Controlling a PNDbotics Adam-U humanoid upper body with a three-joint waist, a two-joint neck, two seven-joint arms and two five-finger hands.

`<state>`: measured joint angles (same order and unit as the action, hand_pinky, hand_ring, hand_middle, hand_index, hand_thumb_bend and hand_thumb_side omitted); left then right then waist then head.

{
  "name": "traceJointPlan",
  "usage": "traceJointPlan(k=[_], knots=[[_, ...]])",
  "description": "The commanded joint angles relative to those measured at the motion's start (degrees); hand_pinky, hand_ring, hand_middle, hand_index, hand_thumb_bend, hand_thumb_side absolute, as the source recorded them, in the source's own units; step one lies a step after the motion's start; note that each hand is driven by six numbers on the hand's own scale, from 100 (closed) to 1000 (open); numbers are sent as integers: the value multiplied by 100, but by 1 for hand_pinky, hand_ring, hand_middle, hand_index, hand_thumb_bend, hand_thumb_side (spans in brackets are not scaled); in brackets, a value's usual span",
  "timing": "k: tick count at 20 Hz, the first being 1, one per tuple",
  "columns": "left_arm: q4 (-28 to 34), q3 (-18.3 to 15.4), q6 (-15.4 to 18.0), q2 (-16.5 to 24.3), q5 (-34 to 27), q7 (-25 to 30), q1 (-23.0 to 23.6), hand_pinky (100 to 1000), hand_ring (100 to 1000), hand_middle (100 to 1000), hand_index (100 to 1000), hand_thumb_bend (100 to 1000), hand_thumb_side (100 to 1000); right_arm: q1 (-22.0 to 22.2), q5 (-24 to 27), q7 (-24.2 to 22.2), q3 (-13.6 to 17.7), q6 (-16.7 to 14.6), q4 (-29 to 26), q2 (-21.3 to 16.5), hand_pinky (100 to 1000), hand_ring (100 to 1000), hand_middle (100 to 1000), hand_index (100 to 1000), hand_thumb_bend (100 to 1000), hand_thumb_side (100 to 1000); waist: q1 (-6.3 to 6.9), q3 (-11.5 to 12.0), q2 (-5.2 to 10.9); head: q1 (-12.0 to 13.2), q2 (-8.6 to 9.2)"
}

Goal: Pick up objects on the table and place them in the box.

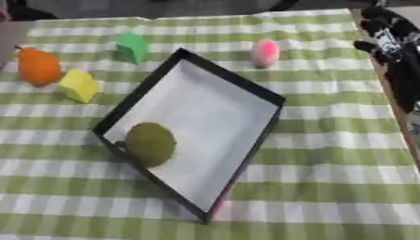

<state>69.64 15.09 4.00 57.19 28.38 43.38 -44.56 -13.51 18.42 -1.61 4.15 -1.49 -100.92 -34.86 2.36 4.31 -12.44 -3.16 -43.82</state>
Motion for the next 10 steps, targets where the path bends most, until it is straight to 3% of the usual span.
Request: traceJointPlan(k=[1,2,3,10], knots=[[-337,-59,89,9,254,-159,-231,878,891,839,922,642,168,-15,-33,-24,28,-9,-42,-183,896,1000,930,906,100,674,71,0,144,26,-30],[-512,-70,117,-69,320,-211,-300,877,889,833,915,579,123,-12,-37,-24,29,-7,-40,-178,896,1000,930,906,100,661,70,1,143,26,-30],[-699,-82,139,-160,379,-257,-379,875,886,827,910,614,100,-10,-39,-25,28,-3,-37,-172,896,1000,929,906,100,676,68,2,139,25,-30],[-1819,-163,231,-831,858,-409,-966,871,882,817,895,578,100,-25,-46,-36,23,2,-38,-134,896,1000,928,907,100,677,31,-23,116,58,-30]])
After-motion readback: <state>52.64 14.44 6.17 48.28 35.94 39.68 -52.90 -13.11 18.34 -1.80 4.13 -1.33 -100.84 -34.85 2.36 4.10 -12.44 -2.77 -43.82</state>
